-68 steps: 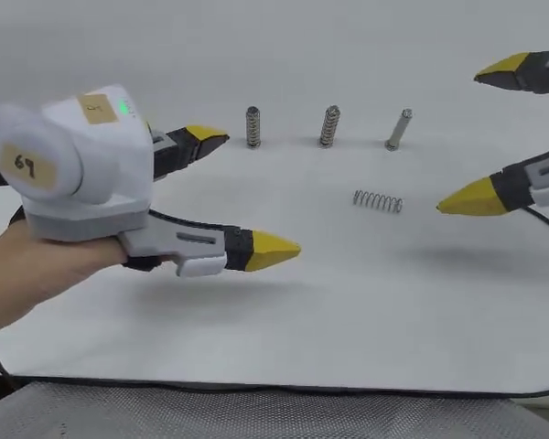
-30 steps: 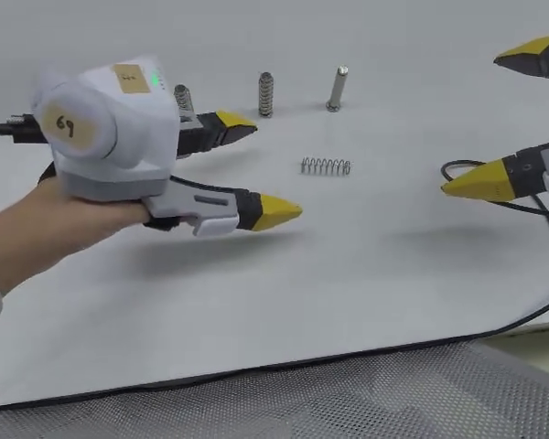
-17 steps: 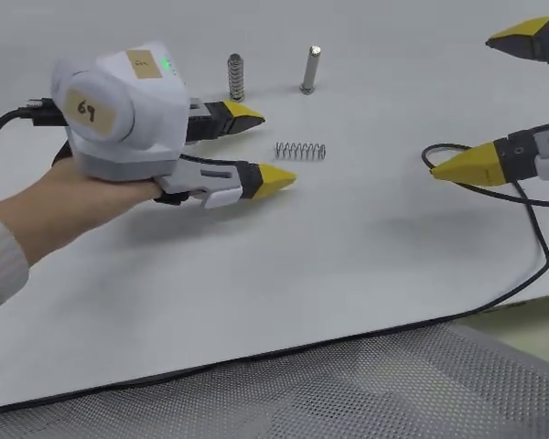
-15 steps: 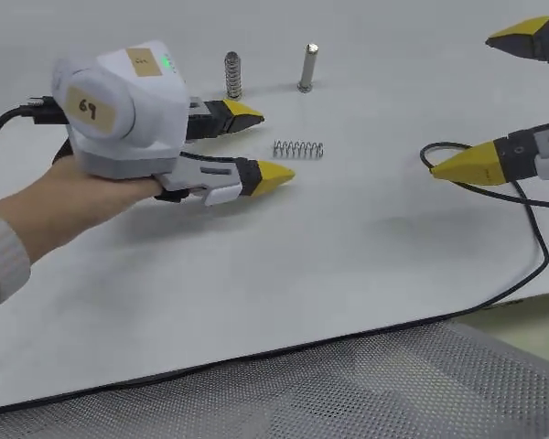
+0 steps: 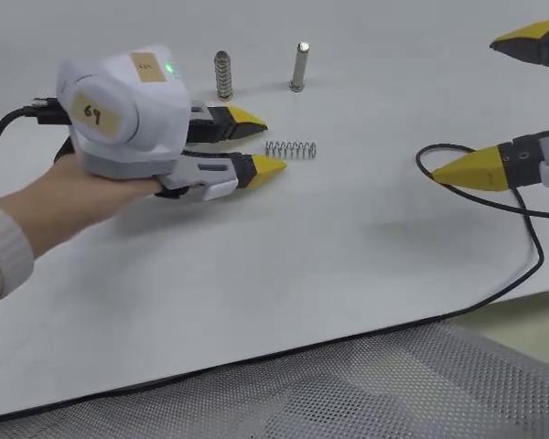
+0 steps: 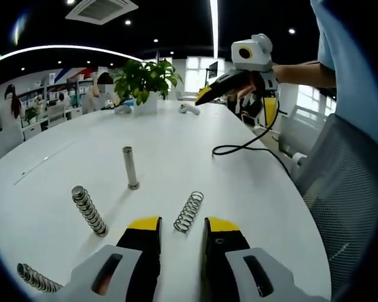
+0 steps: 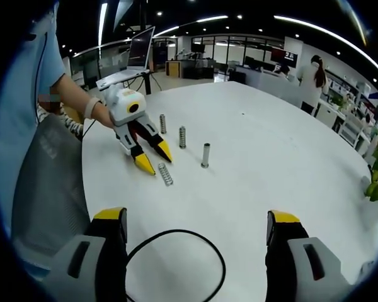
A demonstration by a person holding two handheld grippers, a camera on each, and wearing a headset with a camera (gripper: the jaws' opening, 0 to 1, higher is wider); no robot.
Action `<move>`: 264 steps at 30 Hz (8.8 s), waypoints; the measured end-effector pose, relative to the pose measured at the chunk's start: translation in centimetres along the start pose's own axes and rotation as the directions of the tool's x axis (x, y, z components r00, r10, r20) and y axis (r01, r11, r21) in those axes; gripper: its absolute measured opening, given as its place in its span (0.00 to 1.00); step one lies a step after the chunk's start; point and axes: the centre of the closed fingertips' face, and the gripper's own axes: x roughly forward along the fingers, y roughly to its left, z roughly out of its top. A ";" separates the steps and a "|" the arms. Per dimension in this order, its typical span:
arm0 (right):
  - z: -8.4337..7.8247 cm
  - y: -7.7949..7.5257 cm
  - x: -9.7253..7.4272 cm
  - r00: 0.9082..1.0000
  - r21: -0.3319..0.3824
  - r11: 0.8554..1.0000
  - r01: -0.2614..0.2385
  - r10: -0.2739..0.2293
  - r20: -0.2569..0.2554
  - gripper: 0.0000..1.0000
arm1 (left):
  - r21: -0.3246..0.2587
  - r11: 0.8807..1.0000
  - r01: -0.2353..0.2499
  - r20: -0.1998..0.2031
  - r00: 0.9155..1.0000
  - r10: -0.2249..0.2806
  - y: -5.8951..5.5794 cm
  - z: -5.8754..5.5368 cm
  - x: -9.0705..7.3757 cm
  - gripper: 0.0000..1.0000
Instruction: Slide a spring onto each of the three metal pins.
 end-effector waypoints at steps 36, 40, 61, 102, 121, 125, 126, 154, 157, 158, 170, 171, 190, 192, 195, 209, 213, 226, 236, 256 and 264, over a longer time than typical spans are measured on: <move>-0.1 0.6 0.4 1.000 0.009 1.000 -0.007 0.007 -0.001 0.90 | 0.052 0.998 0.034 -0.029 0.999 -0.032 -0.3 -0.3 0.6 0.03; 0.0 0.6 0.5 1.000 0.009 1.000 -0.009 0.009 0.000 0.90 | 0.054 0.998 0.031 -0.029 0.999 -0.029 -0.2 -0.2 0.7 0.02; 0.8 0.9 1.3 0.999 -0.023 0.999 -0.033 0.033 -0.010 0.89 | 0.065 0.998 0.016 -0.005 1.000 -0.016 0.1 0.7 -0.6 0.02; 7.8 7.2 3.0 0.976 -0.254 0.944 -0.210 0.217 -0.002 0.83 | 0.106 0.991 -0.079 0.085 0.994 0.070 -4.4 4.4 -8.9 0.02; 8.9 9.9 3.6 0.943 -0.377 0.865 -0.332 0.320 -0.095 0.72 | 0.123 0.988 -0.089 0.110 0.991 0.076 -5.8 4.8 -9.9 0.02; 9.1 10.6 4.0 0.928 -0.410 0.833 -0.372 0.350 -0.130 0.66 | 0.128 0.988 -0.086 0.108 0.992 0.072 -6.1 4.7 -9.9 0.02; 9.0 10.9 4.2 0.922 -0.423 0.819 -0.386 0.360 -0.145 0.65 | 0.129 0.988 -0.085 0.108 0.992 0.071 -6.1 4.7 -9.9 0.02; 8.7 13.3 6.1 0.841 -0.502 0.676 -0.539 0.459 -0.286 0.28 | 0.118 0.990 -0.079 0.114 0.991 0.065 -6.2 4.5 -9.9 0.02; 8.5 13.3 6.3 0.837 -0.500 0.672 -0.546 0.460 -0.295 0.25 | 0.118 0.990 -0.079 0.113 0.991 0.065 -6.1 4.5 -9.9 0.02; 8.4 13.2 6.3 0.836 -0.499 0.672 -0.548 0.460 -0.298 0.24 | 0.118 0.990 -0.078 0.113 0.991 0.065 -6.1 4.5 -9.9 0.02; 7.7 12.9 7.0 0.826 -0.503 0.655 -0.564 0.464 -0.321 0.15 | 0.110 0.991 -0.079 0.111 0.992 0.067 -6.0 4.3 -9.8 0.02; 7.8 12.9 7.0 0.825 -0.504 0.654 -0.564 0.464 -0.322 0.15 | 0.109 0.991 -0.078 0.112 0.992 0.066 -6.0 4.3 -9.8 0.02; 7.4 13.2 7.3 0.812 -0.514 0.629 -0.583 0.468 -0.348 0.09 | 0.107 0.992 -0.072 0.111 0.992 0.060 -6.2 4.3 -9.7 0.02; 7.4 13.2 7.3 0.811 -0.516 0.626 -0.585 0.466 -0.354 0.09 | 0.105 0.992 -0.071 0.110 0.992 0.059 -6.2 4.3 -9.7 0.02; 7.5 13.3 7.3 0.810 -0.517 0.624 -0.586 0.463 -0.359 0.08 | 0.104 0.992 -0.071 0.111 0.992 0.060 -6.2 4.3 -9.8 0.02; 8.0 13.5 6.5 0.804 -0.515 0.618 -0.594 0.452 -0.385 0.08 | 0.097 0.993 -0.065 0.110 0.993 0.054 -6.2 4.4 -9.5 0.02; 8.5 13.7 6.3 0.804 -0.518 0.616 -0.594 0.453 -0.385 0.08 | 0.096 0.993 -0.066 0.109 0.993 0.056 -6.1 4.3 -9.4 0.02; 9.8 14.6 5.7 0.807 -0.538 0.602 -0.590 0.457 -0.374 0.08 | 0.084 0.995 -0.062 0.107 0.993 0.053 -6.0 4.1 -9.3 0.02; 10.5 15.1 5.6 0.812 -0.556 0.592 -0.583 0.454 -0.367 0.08 | 0.083 0.995 -0.063 0.113 0.992 0.053 -6.0 4.3 -9.3 0.02; 11.0 15.7 5.8 0.814 -0.577 0.576 -0.579 0.453 -0.364 0.08 | 0.081 0.995 -0.064 0.114 0.992 0.054 -6.1 4.1 -9.2 0.02; 11.0 15.6 5.8 0.815 -0.581 0.574 -0.577 0.451 -0.363 0.08 | 0.082 0.994 -0.069 0.116 0.992 0.059 -6.0 4.1 -9.3 0.02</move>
